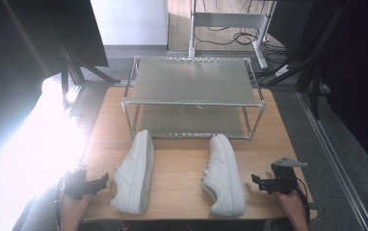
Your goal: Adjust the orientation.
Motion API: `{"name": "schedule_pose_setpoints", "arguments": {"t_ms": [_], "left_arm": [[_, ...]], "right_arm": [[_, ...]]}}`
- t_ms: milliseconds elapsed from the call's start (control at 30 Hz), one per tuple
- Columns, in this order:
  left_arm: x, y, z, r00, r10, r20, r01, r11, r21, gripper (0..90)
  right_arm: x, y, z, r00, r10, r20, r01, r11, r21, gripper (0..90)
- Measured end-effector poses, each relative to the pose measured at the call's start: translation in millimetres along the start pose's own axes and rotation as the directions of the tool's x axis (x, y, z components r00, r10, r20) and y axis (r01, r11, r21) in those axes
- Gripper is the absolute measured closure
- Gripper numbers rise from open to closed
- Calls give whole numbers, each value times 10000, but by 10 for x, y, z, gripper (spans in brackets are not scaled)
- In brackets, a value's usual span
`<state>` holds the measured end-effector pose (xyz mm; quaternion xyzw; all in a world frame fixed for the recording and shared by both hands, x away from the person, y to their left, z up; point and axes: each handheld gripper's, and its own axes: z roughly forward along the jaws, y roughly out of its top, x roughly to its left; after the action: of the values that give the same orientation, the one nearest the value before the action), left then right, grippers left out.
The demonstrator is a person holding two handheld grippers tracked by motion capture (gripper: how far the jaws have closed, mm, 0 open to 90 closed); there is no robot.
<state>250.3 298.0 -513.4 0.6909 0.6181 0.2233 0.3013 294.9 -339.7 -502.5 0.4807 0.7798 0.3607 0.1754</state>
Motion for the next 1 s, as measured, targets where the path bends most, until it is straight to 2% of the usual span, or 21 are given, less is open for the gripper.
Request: {"name": "schedule_pose_setpoints", "arguments": {"t_ms": [267, 400, 567, 667, 733, 833, 1000], "left_arm": [[-94, 27, 19, 9990, 455, 43, -456, 9985, 292, 0], [-168, 44, 18, 9967, 764, 258, -773, 9964, 351, 0], [-290, 89, 0, 9921, 1048, 696, -1057, 9944, 88, 0], [-350, 114, -6, 9882, 1369, 680, -1374, 9905, 30, 0], [-375, 133, -22, 9874, 1395, 743, -1392, 9902, -89, 0], [-419, 163, -55, 9851, 1609, 608, -1599, 9869, -214, 0], [-491, 216, -92, 9825, 1710, 741, -1679, 9847, -462, 0]], "right_arm": [[-5, -3, 4, 9999, 127, 37, -127, 9999, 38, 31], [-2, -3, 6, 9999, 141, 30, -141, 9999, 61, 34], [-1, -3, 9, 9999, 157, 18, -157, 9998, 73, 39], [1, -1, 9, 9999, 161, 18, -162, 9998, 84, 40], [2, -1, 10, 9999, 160, 10, -160, 9998, 96, 40], [2, -1, 11, 9999, 157, -1, -157, 9998, 105, 42], [-2, -4, 13, 9998, 199, -9, -199, 9997, 110, 44]]}}
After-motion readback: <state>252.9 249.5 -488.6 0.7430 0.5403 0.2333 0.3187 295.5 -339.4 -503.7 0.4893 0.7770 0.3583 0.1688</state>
